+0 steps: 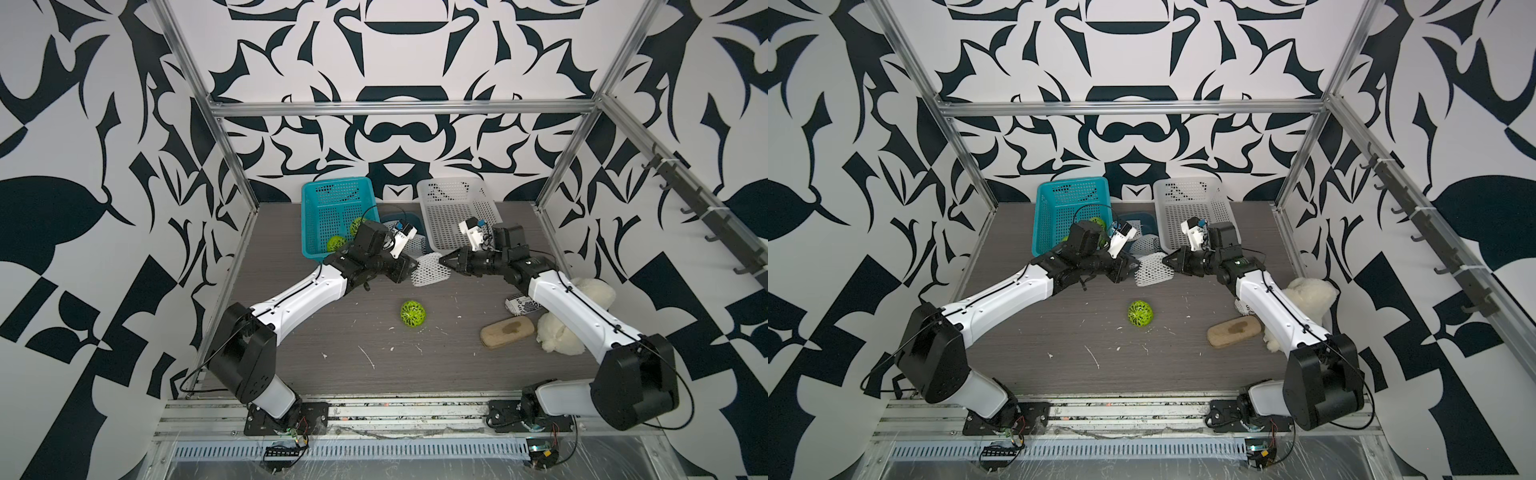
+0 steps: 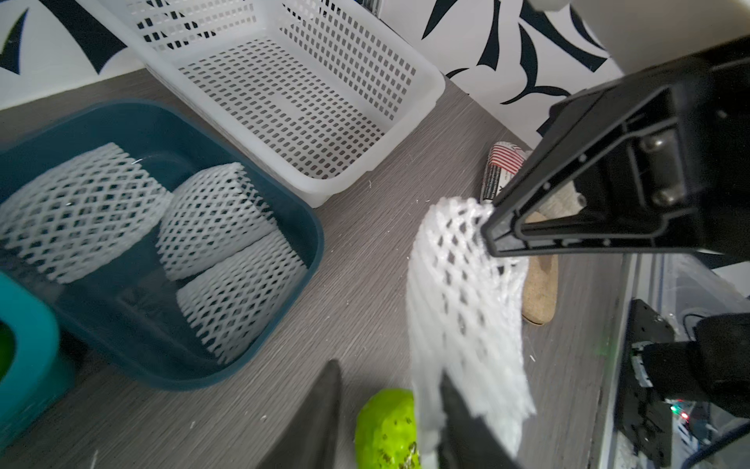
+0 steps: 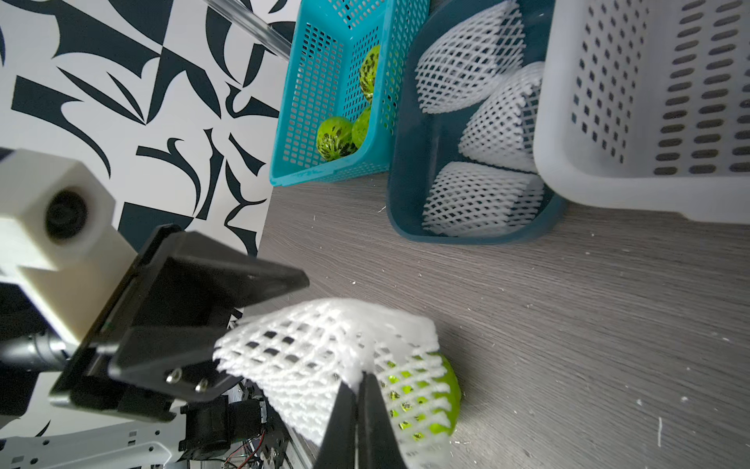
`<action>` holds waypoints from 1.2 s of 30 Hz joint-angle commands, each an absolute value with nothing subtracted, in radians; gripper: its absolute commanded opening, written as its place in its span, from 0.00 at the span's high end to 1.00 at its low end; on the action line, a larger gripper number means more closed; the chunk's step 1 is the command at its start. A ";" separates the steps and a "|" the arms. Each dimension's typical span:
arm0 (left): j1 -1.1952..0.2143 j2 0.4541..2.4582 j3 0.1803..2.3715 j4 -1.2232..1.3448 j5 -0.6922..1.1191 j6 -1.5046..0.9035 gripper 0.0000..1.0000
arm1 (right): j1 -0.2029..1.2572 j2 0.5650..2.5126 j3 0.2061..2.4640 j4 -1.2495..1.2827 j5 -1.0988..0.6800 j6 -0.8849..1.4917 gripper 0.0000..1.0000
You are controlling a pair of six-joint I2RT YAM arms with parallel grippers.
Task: Sleeve custard apples in foam nets
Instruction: Put on the foam net on the custard apple.
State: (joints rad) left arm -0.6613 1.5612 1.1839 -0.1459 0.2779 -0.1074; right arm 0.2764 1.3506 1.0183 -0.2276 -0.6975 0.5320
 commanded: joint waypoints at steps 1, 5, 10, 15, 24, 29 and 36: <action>-0.644 1.515 1.117 -0.148 0.168 -0.183 0.17 | 0.278 1.304 1.010 -0.228 -0.667 0.520 1.00; -0.574 1.458 0.993 -0.133 0.043 -0.369 0.16 | 0.293 1.271 1.011 -0.297 -0.567 0.493 1.00; -0.496 1.389 0.846 -0.128 -0.015 -0.544 0.16 | 0.387 1.254 1.048 -0.410 -0.355 0.431 1.00; -0.490 1.360 0.810 -0.130 -0.005 -0.573 0.16 | 0.532 1.310 1.105 -0.498 -0.164 0.389 1.00; -0.490 1.378 0.789 -0.098 0.021 -0.597 0.16 | 0.687 1.400 1.167 -0.620 -0.034 0.351 1.00; -0.490 1.386 0.773 -0.068 0.031 -0.609 0.16 | 0.713 1.409 1.182 -0.686 -0.010 0.341 1.00; -0.491 1.389 0.772 -0.064 0.039 -0.607 0.16 | 0.735 1.425 1.242 -0.769 0.053 0.301 1.00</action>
State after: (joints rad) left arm -0.4885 1.3846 0.7887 -0.0795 0.0250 -0.6037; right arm 0.7258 1.4261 1.1877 -0.7223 0.0032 0.3336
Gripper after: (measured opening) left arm 0.840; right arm 0.048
